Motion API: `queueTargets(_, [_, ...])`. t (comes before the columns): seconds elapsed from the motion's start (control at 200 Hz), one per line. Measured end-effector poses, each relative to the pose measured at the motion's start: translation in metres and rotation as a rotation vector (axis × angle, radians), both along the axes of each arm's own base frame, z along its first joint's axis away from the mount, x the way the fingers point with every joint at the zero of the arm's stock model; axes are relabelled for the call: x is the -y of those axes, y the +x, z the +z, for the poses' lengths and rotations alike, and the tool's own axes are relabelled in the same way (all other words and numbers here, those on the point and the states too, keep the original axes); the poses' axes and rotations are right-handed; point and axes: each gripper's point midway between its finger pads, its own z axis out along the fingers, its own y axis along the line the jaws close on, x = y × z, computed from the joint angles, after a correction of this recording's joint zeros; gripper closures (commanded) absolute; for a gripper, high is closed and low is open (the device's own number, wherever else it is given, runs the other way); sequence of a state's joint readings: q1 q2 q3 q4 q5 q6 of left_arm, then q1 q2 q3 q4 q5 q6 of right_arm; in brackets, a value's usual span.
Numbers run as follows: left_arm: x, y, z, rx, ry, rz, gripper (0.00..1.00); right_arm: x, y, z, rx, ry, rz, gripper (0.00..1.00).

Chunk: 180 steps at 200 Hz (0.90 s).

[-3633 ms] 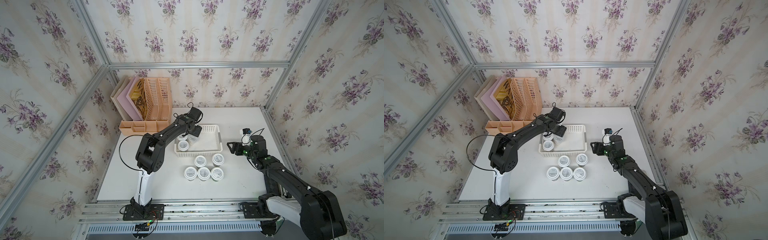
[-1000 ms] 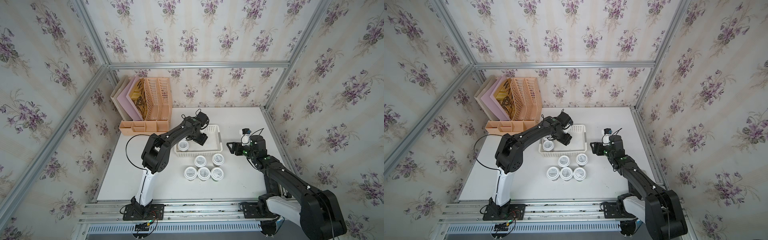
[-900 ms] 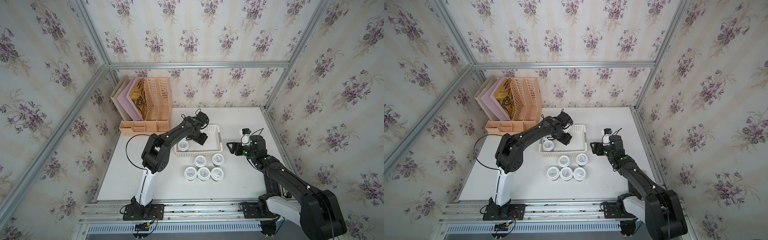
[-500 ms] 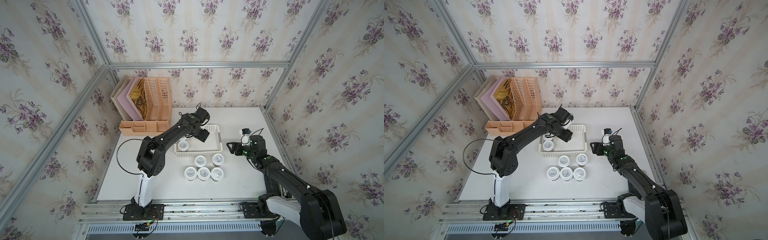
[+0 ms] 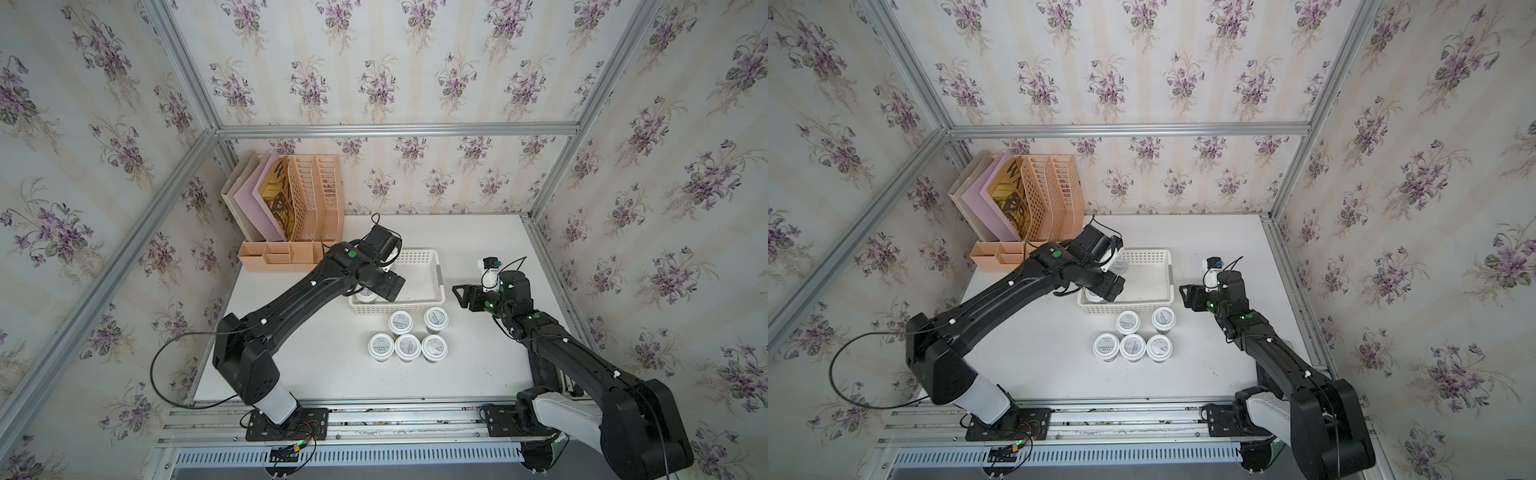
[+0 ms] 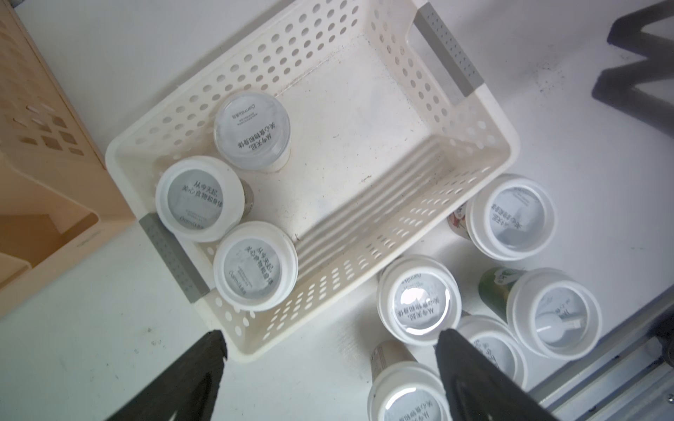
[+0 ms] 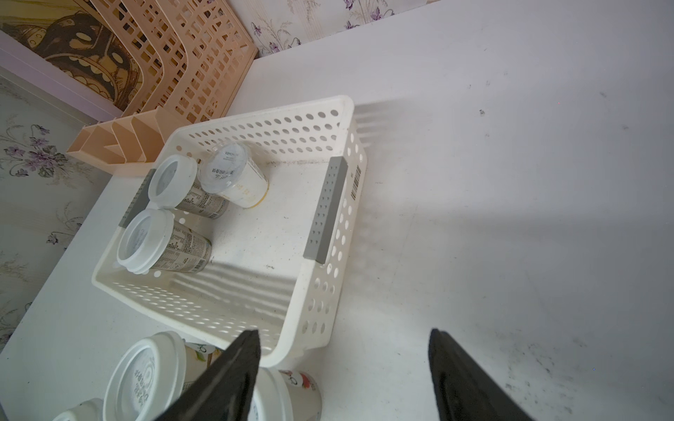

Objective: Put the yogurt in the basket
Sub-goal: Pick up the yogurt from the center of the board.

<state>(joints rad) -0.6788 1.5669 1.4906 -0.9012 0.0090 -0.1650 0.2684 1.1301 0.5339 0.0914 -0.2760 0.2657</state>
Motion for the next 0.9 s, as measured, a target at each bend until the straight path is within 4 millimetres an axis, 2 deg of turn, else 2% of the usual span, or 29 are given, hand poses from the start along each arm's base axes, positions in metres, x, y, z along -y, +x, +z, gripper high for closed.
queueTargets(0.125, [-0.010, -0.018, 0.010, 0.017, -0.025, 0.017, 0.04, -0.002, 0.000, 0.001, 0.002, 0.001, 0.006, 0.22])
queueTargets(0.32, [-0.020, -0.053, 0.008, -0.015, -0.024, 0.009, 0.05, -0.002, -0.001, 0.001, 0.002, 0.001, 0.007, 0.23])
queueTargets(0.54, [-0.016, -0.088, 0.005, -0.037, -0.040, -0.026, 0.05, -0.002, -0.001, 0.002, 0.005, 0.002, 0.007, 0.23])
queueTargets(0.754, [-0.005, -0.115, -0.016, -0.083, -0.014, -0.067, 0.08, -0.002, -0.001, 0.002, 0.005, 0.001, 0.007, 0.23])
queueTargets(0.899, [-0.010, -0.118, -0.036, -0.091, 0.023, -0.052, 0.13, -0.002, -0.001, 0.002, 0.006, 0.000, 0.004, 0.23])
